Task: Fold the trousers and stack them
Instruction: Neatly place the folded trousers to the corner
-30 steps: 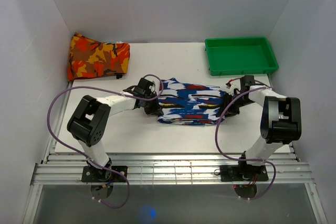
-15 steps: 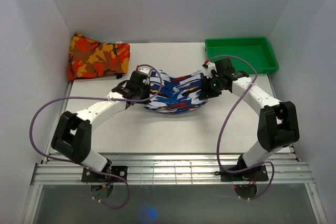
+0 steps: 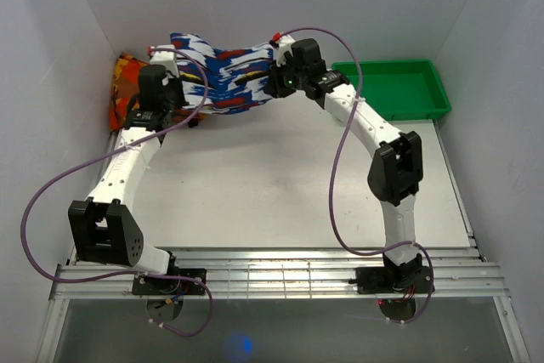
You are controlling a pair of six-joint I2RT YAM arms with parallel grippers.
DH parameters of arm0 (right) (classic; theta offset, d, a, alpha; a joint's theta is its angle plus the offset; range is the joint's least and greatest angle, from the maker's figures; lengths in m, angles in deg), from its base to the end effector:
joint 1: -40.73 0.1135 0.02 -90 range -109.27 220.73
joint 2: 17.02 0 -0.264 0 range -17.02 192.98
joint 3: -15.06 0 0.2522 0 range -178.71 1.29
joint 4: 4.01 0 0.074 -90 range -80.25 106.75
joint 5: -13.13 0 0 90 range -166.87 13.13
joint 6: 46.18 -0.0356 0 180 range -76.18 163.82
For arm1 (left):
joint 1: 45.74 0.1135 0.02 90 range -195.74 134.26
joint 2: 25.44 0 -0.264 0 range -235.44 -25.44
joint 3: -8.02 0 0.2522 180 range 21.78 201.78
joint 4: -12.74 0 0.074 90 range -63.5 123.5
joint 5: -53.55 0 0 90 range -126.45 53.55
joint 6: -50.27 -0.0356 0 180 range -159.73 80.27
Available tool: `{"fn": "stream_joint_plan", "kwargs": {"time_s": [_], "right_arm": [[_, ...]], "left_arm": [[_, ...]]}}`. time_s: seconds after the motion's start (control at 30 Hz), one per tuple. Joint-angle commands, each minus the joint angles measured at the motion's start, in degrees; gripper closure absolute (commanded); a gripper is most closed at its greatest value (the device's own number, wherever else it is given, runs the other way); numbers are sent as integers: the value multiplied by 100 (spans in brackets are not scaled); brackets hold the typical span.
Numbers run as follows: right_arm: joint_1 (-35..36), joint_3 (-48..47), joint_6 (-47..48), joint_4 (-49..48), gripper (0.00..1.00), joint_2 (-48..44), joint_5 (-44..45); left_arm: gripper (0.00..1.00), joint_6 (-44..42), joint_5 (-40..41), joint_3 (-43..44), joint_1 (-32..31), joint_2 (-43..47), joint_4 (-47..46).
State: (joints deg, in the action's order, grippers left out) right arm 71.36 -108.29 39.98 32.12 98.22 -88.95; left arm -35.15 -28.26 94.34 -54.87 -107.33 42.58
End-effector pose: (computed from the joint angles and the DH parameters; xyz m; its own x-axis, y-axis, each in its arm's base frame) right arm 0.4078 0.2501 0.3368 -0.4473 -0.1888 -0.8742 -0.6286 0.7616 0.1572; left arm 0.3295 -0.0478 0.3475 -0.4247 -0.0118 -0.9053 -0.0039 0.9999 -0.0112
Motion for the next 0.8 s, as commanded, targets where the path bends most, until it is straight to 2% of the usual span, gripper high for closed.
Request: {"fn": "stream_joint_plan", "kwargs": {"time_s": [0.0, 0.1, 0.13, 0.17, 0.3, 0.43, 0.5, 0.77], "right_arm": [[144, -1353, 173, -926, 92, 761, 259], [338, -2092, 85, -1821, 92, 1543, 223], [469, -2207, 85, -2094, 92, 1719, 328], [531, -2295, 85, -2792, 92, 2043, 398], [795, -2611, 85, -4422, 92, 2818, 942], [970, -3444, 198, -5794, 92, 4064, 1593], [1041, -3421, 357, -6399, 92, 4251, 1621], [1111, -3361, 630, -7123, 92, 4903, 1796]], "left_arm": [[100, -440, -18, 505, 900, -107, -1087], [100, -440, -246, 532, 1648, -415, -1947], [100, -440, -326, 479, 1781, -485, -2490], [100, -440, -413, 418, 1896, -564, -2713], [100, -125, -529, 584, 2589, -1301, -3434], [100, 254, -467, 549, 3039, -1820, -4408], [100, 315, -484, 532, 3188, -1997, -4613], [100, 324, -432, -110, 3470, -2796, -5360]]}}
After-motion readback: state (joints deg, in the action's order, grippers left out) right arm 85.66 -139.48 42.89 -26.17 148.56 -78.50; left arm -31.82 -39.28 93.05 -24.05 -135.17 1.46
